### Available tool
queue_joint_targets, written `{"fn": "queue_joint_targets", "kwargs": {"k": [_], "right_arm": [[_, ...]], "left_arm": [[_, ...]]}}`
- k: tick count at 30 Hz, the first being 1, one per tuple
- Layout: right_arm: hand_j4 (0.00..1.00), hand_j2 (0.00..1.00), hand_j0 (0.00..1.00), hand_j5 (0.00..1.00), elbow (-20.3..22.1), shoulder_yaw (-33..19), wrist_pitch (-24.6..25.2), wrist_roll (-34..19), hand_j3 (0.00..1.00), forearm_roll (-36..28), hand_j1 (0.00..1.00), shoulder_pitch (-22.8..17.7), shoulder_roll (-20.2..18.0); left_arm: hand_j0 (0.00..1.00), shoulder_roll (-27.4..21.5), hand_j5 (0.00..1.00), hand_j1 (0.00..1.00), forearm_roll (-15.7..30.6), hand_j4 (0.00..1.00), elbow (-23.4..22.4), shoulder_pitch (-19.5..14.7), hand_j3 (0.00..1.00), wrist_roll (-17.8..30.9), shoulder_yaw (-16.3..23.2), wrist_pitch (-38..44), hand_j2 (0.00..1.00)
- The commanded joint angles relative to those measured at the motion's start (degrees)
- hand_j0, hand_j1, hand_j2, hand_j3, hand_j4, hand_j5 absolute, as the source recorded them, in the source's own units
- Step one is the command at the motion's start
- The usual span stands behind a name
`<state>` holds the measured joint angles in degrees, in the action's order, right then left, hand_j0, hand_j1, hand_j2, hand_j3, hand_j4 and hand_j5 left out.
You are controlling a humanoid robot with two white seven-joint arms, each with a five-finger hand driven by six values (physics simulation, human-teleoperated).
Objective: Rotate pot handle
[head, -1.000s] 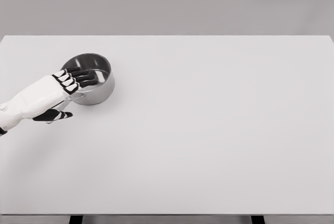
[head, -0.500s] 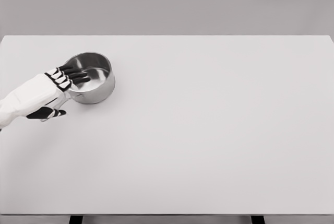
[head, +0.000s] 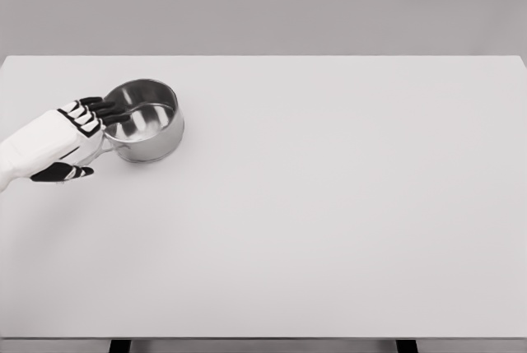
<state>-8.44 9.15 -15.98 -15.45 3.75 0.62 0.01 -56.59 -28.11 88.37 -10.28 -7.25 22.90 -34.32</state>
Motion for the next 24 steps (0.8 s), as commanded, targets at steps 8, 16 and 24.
{"fn": "queue_joint_targets", "kwargs": {"k": [8, 16, 24], "right_arm": [[1.0, 1.0, 1.0, 1.0, 0.0, 0.0, 0.0, 0.0, 1.0, 0.0, 1.0, 0.0, 0.0], [1.0, 1.0, 1.0, 1.0, -0.1, 0.0, 0.0, 0.0, 1.0, 0.0, 1.0, 0.0, 0.0], [1.0, 1.0, 1.0, 1.0, 0.0, 0.0, 0.0, 0.0, 1.0, 0.0, 1.0, 0.0, 0.0]], "left_arm": [[1.0, -0.1, 1.0, 1.0, 0.4, 1.0, -0.5, 0.0, 1.0, 0.0, -1.0, 0.0, 1.0], [1.0, -0.1, 1.0, 1.0, 0.6, 1.0, -1.7, -1.3, 1.0, 0.0, -1.1, 0.0, 1.0], [1.0, -4.1, 1.0, 1.0, 11.9, 1.0, 6.8, -0.1, 1.0, 0.0, -4.2, -0.5, 1.0]]}}
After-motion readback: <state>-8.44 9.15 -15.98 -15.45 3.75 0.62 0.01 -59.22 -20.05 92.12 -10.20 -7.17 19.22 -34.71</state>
